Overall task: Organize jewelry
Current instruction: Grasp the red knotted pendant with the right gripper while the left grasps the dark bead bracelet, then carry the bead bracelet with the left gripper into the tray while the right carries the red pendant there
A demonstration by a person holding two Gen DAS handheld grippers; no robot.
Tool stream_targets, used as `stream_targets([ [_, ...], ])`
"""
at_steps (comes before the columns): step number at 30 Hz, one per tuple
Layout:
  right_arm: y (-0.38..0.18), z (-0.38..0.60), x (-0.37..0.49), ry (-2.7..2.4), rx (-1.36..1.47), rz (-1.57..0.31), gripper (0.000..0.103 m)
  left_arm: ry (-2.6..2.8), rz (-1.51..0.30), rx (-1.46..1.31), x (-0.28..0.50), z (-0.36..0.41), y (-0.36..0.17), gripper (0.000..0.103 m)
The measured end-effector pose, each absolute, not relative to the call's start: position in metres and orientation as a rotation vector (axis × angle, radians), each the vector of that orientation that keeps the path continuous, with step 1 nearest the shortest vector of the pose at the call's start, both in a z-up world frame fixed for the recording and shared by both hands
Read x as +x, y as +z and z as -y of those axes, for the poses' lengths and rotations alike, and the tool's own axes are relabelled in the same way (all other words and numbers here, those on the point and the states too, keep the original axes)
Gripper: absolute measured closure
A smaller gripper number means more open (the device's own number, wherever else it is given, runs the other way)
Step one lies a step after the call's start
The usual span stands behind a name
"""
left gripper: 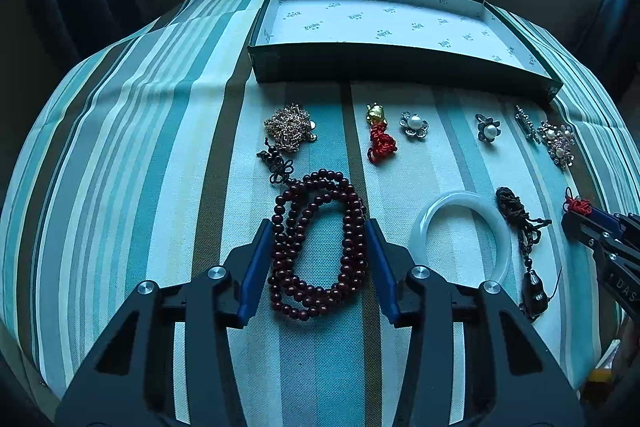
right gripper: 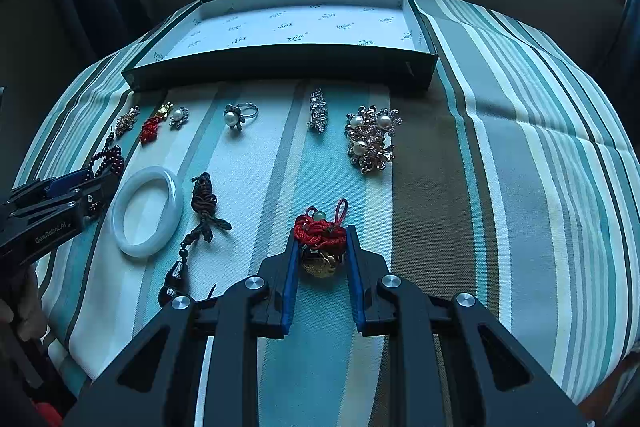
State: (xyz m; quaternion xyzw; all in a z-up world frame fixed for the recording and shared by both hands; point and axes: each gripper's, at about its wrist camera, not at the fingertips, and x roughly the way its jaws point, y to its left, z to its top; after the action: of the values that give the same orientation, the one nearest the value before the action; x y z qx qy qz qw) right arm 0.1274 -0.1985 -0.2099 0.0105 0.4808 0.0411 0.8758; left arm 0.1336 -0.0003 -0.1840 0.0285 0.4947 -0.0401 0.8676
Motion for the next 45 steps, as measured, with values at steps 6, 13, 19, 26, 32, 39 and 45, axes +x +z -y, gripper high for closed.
stream_targets([
  [6, -0.21, 0.198, 0.126, 0.086, 0.011, -1.002, 0.081, -0.119, -1.031, 0.078, 0.13, 0.006, -0.184, 0.082],
  [13, -0.21, 0.198, 0.126, 0.085, 0.01, -1.002, 0.081, -0.113, -1.022, 0.096, 0.129, 0.007, -0.184, 0.088],
  [19, -0.206, 0.2, 0.127, 0.074, 0.015, -0.99, 0.081, -0.116, -1.008, 0.094, 0.127, 0.005, -0.179, 0.089],
  [26, -0.193, 0.202, 0.128, 0.075, 0.018, -0.957, 0.081, -0.123, -0.965, 0.085, 0.124, 0.004, -0.16, 0.089],
  [32, -0.171, 0.203, 0.138, 0.074, 0.019, -0.908, 0.081, -0.13, -0.915, 0.081, 0.132, 0.008, -0.138, 0.089],
  [39, -0.133, 0.21, 0.173, 0.071, 0.017, -0.809, 0.081, -0.149, -0.85, 0.062, 0.165, 0.019, -0.111, 0.089],
  [45, -0.108, 0.217, 0.219, 0.07, 0.018, -0.731, 0.081, -0.166, -0.789, 0.056, 0.214, 0.031, -0.092, 0.089],
])
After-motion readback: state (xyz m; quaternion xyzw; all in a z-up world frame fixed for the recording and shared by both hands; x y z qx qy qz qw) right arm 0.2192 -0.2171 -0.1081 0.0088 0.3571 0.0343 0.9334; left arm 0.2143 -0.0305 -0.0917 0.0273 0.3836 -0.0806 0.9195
